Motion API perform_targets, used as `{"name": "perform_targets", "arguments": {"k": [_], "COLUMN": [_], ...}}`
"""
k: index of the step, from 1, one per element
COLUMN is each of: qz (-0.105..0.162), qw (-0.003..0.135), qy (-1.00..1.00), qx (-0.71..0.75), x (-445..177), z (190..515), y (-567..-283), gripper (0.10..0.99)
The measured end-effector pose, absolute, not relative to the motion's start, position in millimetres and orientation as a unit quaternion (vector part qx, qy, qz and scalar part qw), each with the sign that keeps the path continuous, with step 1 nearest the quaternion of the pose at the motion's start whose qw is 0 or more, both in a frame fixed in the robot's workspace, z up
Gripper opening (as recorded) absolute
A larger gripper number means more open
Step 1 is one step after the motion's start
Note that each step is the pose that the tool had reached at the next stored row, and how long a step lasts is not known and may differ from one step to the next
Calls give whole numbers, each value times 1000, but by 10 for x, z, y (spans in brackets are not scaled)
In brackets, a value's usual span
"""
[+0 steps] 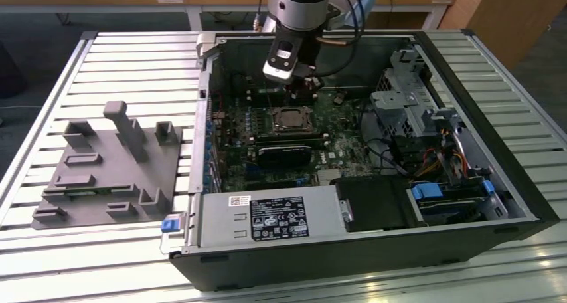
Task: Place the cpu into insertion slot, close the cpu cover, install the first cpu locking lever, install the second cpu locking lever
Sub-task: 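Install the first cpu locking lever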
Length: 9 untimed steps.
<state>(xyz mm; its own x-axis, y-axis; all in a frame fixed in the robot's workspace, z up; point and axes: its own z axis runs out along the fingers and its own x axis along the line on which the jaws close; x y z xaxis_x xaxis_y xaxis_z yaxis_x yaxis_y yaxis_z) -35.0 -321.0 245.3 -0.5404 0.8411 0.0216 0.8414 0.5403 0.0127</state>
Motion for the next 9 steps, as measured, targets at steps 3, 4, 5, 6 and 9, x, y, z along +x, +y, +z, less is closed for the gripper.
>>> {"name": "perform_targets", "arguments": {"k": [3,4,5,6,9], "qz": [-11,-11,-11,-11,-11], "qw": [7,7,7,7,7], "qy": [-880,-881,-882,-883,-886], "qx": [-474,-473,-471,-469,-463], "x": [-350,-350,-350,-350,-350], "z": [2453,2453,2453,2453,2453], "y": [-3210,-3210,-3210,-3211,-3211], "gripper": [106,106,106,106,106]}}
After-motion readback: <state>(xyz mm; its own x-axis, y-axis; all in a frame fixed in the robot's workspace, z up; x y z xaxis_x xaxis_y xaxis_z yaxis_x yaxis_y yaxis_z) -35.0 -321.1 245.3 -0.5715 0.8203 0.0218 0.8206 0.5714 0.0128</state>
